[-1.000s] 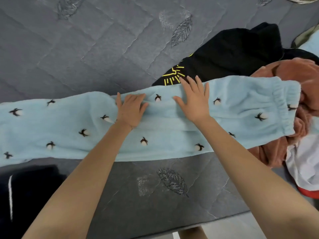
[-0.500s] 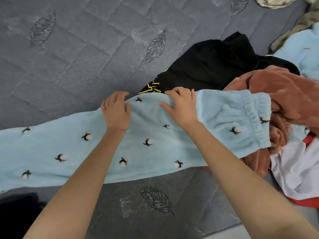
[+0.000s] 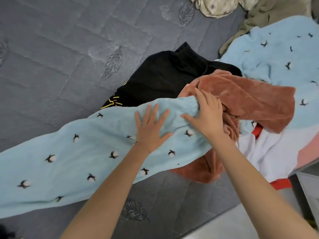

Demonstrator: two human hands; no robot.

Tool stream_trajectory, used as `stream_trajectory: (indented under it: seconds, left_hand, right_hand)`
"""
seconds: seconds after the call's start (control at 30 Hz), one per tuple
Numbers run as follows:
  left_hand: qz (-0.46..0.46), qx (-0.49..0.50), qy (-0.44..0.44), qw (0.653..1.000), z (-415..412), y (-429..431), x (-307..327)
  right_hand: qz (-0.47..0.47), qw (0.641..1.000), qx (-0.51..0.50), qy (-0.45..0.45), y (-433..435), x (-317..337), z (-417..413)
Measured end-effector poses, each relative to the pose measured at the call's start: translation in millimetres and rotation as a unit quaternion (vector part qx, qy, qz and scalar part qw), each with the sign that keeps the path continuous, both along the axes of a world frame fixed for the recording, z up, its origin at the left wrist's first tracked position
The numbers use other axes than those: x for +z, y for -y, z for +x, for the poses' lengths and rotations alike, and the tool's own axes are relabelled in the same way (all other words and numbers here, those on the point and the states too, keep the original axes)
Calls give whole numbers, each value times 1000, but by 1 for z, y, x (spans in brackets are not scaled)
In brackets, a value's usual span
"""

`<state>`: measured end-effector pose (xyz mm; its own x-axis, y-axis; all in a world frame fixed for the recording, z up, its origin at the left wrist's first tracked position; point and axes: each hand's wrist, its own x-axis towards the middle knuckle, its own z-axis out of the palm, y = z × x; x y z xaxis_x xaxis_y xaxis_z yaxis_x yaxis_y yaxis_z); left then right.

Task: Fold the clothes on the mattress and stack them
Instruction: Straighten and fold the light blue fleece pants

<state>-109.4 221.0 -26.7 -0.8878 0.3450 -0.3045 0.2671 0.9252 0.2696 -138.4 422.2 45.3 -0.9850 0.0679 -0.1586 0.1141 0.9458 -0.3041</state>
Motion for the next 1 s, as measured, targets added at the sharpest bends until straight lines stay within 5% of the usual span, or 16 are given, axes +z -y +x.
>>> stream_trajectory:
  seconds: [0.1,0.23,0.37,0.47,0.6,0.8,1.0]
  left_hand:
    - [-46,-10,20,999,-6,-8,-13]
    - [-57,-14,45,997,-11,-7,-10]
    - [106,58,32,992,3,-1,13]
    - [335,123,28,934,20,10,38]
    - [516,266,233,780,30,41,75]
    - [578,369,302,663,53,129,86]
    - [569,441,274,637,100,212,83]
  right_hand:
    - [-113,991,-72,22,-14,-4,5]
    - [-79,996,-36,-3,-16,0,-1]
    - [-142,988,58,-7,6,15,2]
    - [-200,977,44,58,35,28,11]
    - [-204,978,2,47,88,39,22]
    - [-254,962,-53,88,190,49,44]
    - [-473,845,-119,219,283,43,90]
